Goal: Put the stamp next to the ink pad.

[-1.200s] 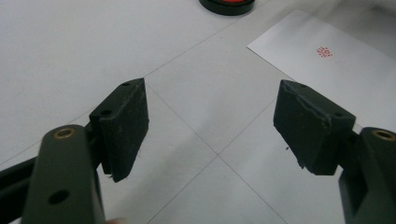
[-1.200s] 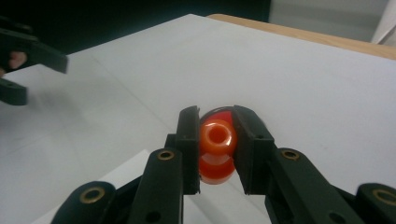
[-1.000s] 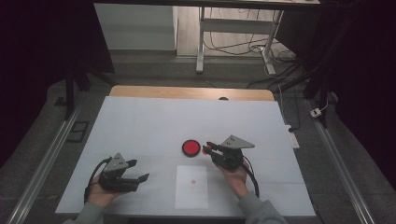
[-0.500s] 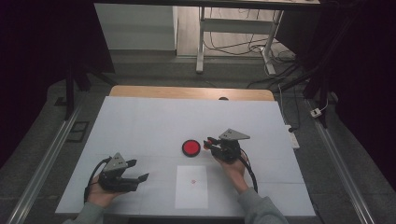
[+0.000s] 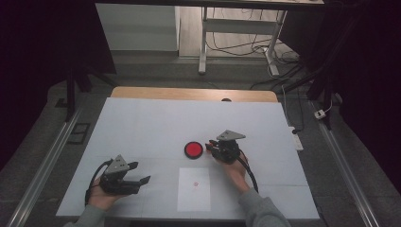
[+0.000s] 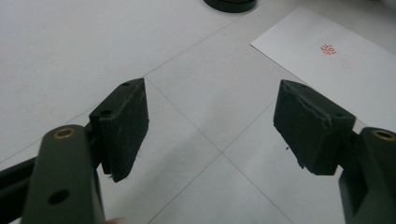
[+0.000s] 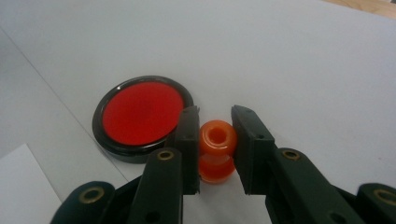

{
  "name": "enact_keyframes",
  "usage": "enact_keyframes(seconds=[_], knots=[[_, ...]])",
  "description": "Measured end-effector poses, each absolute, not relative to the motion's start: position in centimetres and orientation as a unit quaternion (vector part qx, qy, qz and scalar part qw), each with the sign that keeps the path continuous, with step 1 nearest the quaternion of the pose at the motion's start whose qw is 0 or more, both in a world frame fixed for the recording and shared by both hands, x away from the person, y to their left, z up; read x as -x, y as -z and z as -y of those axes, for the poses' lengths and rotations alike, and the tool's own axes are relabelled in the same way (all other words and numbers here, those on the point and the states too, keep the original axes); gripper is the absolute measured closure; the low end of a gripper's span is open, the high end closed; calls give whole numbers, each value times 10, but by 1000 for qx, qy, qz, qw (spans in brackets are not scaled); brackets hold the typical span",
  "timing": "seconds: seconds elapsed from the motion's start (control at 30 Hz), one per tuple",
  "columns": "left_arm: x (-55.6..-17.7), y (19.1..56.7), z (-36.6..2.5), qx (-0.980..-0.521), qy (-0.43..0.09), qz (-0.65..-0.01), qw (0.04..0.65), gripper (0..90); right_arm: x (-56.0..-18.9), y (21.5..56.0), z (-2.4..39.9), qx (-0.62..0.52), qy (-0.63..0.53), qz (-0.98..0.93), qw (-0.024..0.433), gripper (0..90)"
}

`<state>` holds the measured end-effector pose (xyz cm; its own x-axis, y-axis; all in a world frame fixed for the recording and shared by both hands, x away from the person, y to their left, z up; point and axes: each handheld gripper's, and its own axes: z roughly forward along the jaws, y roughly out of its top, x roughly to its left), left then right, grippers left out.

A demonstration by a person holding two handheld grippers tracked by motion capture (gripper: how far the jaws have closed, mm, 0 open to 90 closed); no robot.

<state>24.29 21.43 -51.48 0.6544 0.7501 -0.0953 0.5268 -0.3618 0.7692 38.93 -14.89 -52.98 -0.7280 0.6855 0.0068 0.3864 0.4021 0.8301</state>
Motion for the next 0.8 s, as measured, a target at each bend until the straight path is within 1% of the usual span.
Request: enact_keyframes(seconds=[0.2, 0.23, 0.4, 0.47, 0.8], knots=[[-243, 515, -214, -814, -140, -392, 405, 270, -390, 531, 149, -326, -437, -821, 170, 713], [-243, 515, -214, -814, -140, -392, 405, 269, -390, 531, 149, -326, -436, -821, 171, 699], [-243, 515, -214, -814, -140, -392, 405, 270, -388, 530, 148, -323, -447, -815, 175, 551], [-243, 515, -215, -814, -141, -392, 404, 269, -387, 526, 149, -320, -453, -812, 180, 519], [-244, 516, -218, -811, -141, -397, 405, 269, -374, 510, 161, -294, -465, -815, 181, 506]])
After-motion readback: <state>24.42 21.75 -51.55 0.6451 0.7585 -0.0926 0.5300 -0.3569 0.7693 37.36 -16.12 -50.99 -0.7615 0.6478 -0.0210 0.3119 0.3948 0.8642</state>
